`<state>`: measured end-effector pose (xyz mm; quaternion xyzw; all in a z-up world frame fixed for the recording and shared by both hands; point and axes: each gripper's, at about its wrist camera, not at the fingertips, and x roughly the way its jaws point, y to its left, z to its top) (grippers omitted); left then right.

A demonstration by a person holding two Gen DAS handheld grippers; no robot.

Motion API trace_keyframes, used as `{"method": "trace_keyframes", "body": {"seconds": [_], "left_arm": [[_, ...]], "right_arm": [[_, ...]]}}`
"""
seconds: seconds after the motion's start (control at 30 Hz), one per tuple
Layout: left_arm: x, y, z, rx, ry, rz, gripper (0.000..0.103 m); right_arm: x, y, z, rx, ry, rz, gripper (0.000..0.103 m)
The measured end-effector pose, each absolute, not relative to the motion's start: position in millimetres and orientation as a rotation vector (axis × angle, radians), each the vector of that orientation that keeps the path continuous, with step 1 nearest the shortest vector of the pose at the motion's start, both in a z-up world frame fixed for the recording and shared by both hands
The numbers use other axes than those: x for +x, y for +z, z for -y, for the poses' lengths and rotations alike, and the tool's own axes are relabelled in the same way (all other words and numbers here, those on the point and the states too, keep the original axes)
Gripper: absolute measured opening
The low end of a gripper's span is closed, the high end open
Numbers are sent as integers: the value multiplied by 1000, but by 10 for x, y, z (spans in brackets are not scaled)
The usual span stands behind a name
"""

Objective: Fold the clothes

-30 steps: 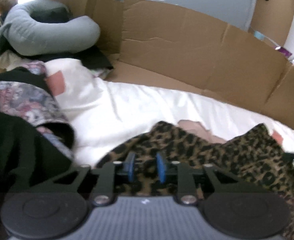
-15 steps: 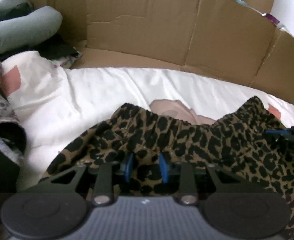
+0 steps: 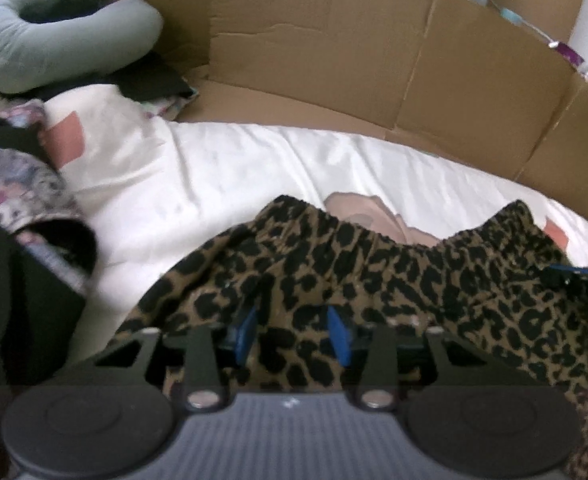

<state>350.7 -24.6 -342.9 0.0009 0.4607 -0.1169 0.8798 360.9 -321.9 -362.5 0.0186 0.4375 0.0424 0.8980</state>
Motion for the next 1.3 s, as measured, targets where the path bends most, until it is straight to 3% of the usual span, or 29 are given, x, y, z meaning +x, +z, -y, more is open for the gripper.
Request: {"method": "trace_keyframes", "body": {"seconds": [0.1,0.27,0.4,1.3], "left_arm": [[3407,-3295,223,0,-248,-954,55],[3172,-3150,172,27,-282,-947,56],[2918,-3108,57,68,-298,-948,56],[2675,-3655,-572,160,-118,-1042,56]], "right_arm": [[3511,-3519,3265,80,87,-898,22],[3306,-3368,3241,97,122,-884,46],[3134,-3290,3207,109,154,-880,54],[2518,-3736,3615,-9,90,-968,59]]}}
